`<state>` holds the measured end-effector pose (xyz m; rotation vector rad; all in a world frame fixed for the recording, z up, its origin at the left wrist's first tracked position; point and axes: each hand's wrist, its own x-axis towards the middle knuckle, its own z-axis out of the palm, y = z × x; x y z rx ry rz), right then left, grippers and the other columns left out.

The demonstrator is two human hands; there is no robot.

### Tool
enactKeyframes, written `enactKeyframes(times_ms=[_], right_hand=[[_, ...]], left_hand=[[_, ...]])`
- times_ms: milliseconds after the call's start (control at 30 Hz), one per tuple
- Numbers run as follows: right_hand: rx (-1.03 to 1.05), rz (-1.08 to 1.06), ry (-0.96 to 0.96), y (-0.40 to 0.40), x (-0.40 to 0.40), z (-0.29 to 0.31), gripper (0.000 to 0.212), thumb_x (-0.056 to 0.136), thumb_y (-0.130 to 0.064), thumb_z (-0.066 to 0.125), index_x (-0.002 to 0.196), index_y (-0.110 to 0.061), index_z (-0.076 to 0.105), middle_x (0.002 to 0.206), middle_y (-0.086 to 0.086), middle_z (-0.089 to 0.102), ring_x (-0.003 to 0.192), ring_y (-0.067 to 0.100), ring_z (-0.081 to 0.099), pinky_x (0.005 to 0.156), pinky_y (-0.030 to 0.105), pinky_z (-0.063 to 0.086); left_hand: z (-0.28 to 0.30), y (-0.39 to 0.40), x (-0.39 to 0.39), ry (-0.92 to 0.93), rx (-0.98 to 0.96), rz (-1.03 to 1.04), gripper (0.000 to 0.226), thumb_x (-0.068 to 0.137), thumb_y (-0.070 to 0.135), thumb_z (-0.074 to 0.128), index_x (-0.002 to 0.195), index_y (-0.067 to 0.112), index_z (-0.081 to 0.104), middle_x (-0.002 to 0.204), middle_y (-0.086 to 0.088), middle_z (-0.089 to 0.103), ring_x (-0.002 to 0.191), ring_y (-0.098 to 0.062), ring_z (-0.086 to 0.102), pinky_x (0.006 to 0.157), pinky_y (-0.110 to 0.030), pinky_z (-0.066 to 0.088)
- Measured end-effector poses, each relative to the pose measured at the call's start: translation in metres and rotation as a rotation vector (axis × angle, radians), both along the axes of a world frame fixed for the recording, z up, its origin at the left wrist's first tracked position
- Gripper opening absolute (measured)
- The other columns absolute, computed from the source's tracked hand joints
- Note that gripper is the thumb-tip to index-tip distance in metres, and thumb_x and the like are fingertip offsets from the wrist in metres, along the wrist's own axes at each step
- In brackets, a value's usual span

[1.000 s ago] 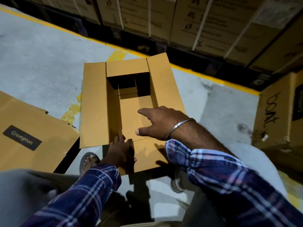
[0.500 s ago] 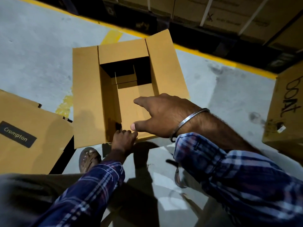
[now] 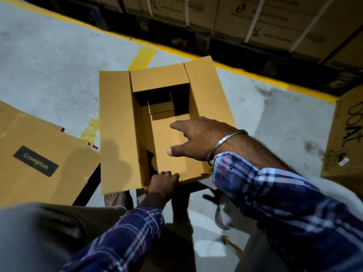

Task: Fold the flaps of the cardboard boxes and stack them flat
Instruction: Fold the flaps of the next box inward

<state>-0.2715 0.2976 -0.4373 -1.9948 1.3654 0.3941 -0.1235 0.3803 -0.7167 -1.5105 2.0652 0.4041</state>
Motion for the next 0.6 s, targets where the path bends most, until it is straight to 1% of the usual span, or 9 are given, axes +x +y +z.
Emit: enactKeyframes(times_ms=[100, 167, 233, 300, 367, 467, 533, 567, 600], right_hand=[[0.001, -0.013, -0.008, -0.001, 0.0, -0.001, 0.078, 0.091, -0.065, 0.06, 0.157, -0.037, 0.029, 0.157, 0.002, 0.042, 0.138, 0.027, 0.046, 0.109, 0.046, 0.043], [-0.008, -0.02, -0.023, 0.0, 0.001, -0.001, 0.078, 0.09, -0.065, 0.061, 0.156, -0.038, 0.03, 0.157, 0.002, 0.043, 0.137, 0.027, 0.048, 0.109, 0.045, 0.044], [-0.019, -0.025, -0.04, 0.0, 0.002, -0.001, 0.077, 0.091, -0.064, 0.061, 0.156, -0.037, 0.031, 0.156, 0.002, 0.043, 0.136, 0.026, 0.049, 0.108, 0.044, 0.045], [-0.021, -0.028, -0.051, 0.0, 0.003, -0.001, 0.077, 0.091, -0.063, 0.061, 0.156, -0.036, 0.031, 0.157, 0.002, 0.043, 0.136, 0.026, 0.048, 0.108, 0.044, 0.045], [-0.017, -0.034, -0.056, 0.0, 0.002, -0.001, 0.077, 0.091, -0.062, 0.062, 0.157, -0.035, 0.031, 0.158, 0.002, 0.042, 0.137, 0.027, 0.047, 0.109, 0.044, 0.044], [-0.008, -0.048, -0.059, 0.0, 0.001, -0.001, 0.078, 0.091, -0.061, 0.063, 0.157, -0.035, 0.031, 0.158, 0.002, 0.041, 0.137, 0.027, 0.047, 0.108, 0.044, 0.045], [-0.009, -0.053, -0.067, -0.001, 0.0, -0.001, 0.078, 0.091, -0.061, 0.063, 0.157, -0.035, 0.031, 0.159, 0.002, 0.04, 0.138, 0.027, 0.047, 0.109, 0.044, 0.044], [-0.008, -0.053, -0.069, -0.001, -0.001, 0.0, 0.077, 0.092, -0.061, 0.063, 0.157, -0.034, 0.031, 0.159, 0.002, 0.04, 0.139, 0.027, 0.046, 0.109, 0.043, 0.044], [-0.006, -0.052, -0.069, -0.002, -0.001, 0.0, 0.077, 0.092, -0.06, 0.063, 0.157, -0.034, 0.031, 0.159, 0.002, 0.04, 0.139, 0.026, 0.046, 0.108, 0.042, 0.044]], left_hand=[[-0.001, 0.009, -0.002, -0.038, 0.068, 0.019, 0.047, 0.099, 0.028, 0.061, 0.142, 0.019, 0.043, 0.133, -0.011, 0.057, 0.122, -0.032, 0.059, 0.084, -0.044, 0.051], [0.007, 0.01, 0.0, -0.037, 0.058, 0.012, 0.042, 0.101, 0.03, 0.059, 0.14, 0.02, 0.046, 0.131, -0.009, 0.059, 0.12, -0.031, 0.06, 0.083, -0.043, 0.05], [0.012, 0.01, 0.001, -0.029, 0.074, -0.005, 0.042, 0.098, 0.033, 0.062, 0.136, 0.022, 0.05, 0.127, -0.008, 0.061, 0.116, -0.031, 0.063, 0.08, -0.039, 0.047], [0.014, 0.014, 0.002, -0.043, 0.14, 0.0, 0.047, 0.095, 0.033, 0.067, 0.137, 0.022, 0.05, 0.129, -0.008, 0.061, 0.117, -0.031, 0.062, 0.081, -0.04, 0.047], [0.013, 0.018, 0.002, -0.083, 0.22, 0.006, 0.058, 0.093, 0.03, 0.072, 0.143, 0.021, 0.044, 0.133, -0.008, 0.057, 0.12, -0.032, 0.06, 0.086, -0.044, 0.05], [0.015, 0.015, 0.002, -0.102, 0.302, 0.002, 0.069, 0.088, 0.016, 0.078, 0.145, 0.017, 0.041, 0.138, -0.011, 0.054, 0.125, -0.034, 0.058, 0.091, -0.046, 0.053], [0.018, 0.01, 0.003, -0.08, 0.357, -0.013, 0.063, 0.085, 0.009, 0.079, 0.139, 0.016, 0.048, 0.137, -0.012, 0.054, 0.124, -0.034, 0.058, 0.096, -0.046, 0.054], [0.019, 0.008, 0.003, -0.062, 0.382, -0.021, 0.057, 0.086, 0.01, 0.078, 0.135, 0.016, 0.051, 0.136, -0.013, 0.055, 0.123, -0.033, 0.059, 0.097, -0.047, 0.054], [0.018, 0.007, 0.003, -0.035, 0.402, -0.013, 0.051, 0.087, 0.017, 0.078, 0.132, 0.016, 0.054, 0.134, -0.012, 0.056, 0.121, -0.032, 0.06, 0.098, -0.047, 0.053]])
